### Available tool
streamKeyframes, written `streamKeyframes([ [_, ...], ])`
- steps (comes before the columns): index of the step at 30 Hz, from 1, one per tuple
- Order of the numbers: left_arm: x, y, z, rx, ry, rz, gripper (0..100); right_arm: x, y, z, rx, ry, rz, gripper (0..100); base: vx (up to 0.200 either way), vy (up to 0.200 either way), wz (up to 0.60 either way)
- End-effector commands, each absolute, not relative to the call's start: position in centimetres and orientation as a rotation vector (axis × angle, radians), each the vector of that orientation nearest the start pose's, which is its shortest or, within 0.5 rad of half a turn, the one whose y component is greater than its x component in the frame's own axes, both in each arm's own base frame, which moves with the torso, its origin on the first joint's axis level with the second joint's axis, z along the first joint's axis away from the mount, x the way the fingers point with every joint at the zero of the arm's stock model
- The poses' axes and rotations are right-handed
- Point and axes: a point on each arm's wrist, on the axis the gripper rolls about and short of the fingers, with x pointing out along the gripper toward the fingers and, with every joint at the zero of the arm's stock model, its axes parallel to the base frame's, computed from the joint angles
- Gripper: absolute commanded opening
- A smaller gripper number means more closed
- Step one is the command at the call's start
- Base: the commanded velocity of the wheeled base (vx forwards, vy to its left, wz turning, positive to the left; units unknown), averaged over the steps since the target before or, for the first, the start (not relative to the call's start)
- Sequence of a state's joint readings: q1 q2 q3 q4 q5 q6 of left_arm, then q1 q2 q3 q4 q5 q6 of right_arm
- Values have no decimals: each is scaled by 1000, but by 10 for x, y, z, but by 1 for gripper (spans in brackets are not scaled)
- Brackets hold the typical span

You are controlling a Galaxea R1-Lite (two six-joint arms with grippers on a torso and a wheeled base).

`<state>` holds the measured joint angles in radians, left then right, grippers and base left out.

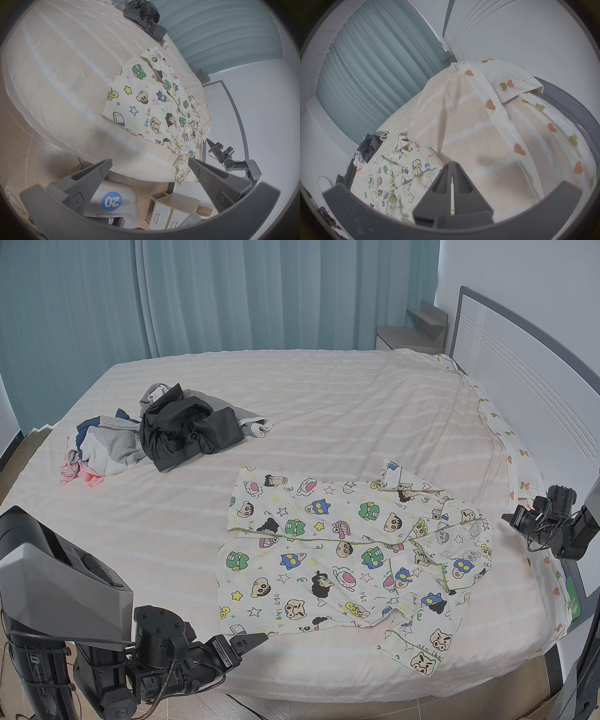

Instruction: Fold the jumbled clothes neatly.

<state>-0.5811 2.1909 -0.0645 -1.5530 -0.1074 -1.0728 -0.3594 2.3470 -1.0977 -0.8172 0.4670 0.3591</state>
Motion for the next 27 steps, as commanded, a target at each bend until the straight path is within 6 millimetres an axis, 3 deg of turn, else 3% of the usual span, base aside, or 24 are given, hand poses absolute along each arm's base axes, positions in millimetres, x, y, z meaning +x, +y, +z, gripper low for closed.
streamKeyframes([
  [1, 194, -130, 2, -871, 845, -304, 100, 402, -140, 35, 525, 408, 36, 0, 0, 0, 0],
  [2, 194, -130, 2, -869, 845, -305, 100, 401, -140, 37, 526, 408, 38, 0, 0, 0, 0],
  [3, 194, -130, 2, -869, 845, -305, 100, 401, -139, 38, 525, 407, 38, 100, 0, 0, 0],
  [6, 194, -130, 2, -869, 845, -305, 100, 390, -132, 45, 528, 419, 48, 100, 0, 0, 0],
  [11, 194, -130, 2, -871, 844, -305, 100, 357, -109, 49, 552, 491, 100, 100, 0, 0, 0],
  [12, 194, -130, 2, -871, 845, -304, 100, 337, -99, 50, 549, 529, 124, 100, 0, 0, 0],
  [13, 194, -130, 2, -869, 845, -305, 100, 331, -96, 49, 545, 541, 132, 100, 0, 0, 0],
  [15, 194, -130, 2, -866, 842, -303, 100, 321, -92, 48, 532, 563, 142, 100, 0, 0, 0],
  [16, 194, -131, 3, -862, 818, -288, 100, 302, -85, 45, 504, 599, 165, 100, 0, 0, 0],
  [20, 198, -139, 5, -848, 740, -242, 100, 265, -72, 39, 474, 655, 214, 100, 0, 0, 0],
  [27, 195, -146, 1, -830, 746, -246, 100, 231, -54, 26, 426, 708, 269, 100, -57, 0, 0],
])
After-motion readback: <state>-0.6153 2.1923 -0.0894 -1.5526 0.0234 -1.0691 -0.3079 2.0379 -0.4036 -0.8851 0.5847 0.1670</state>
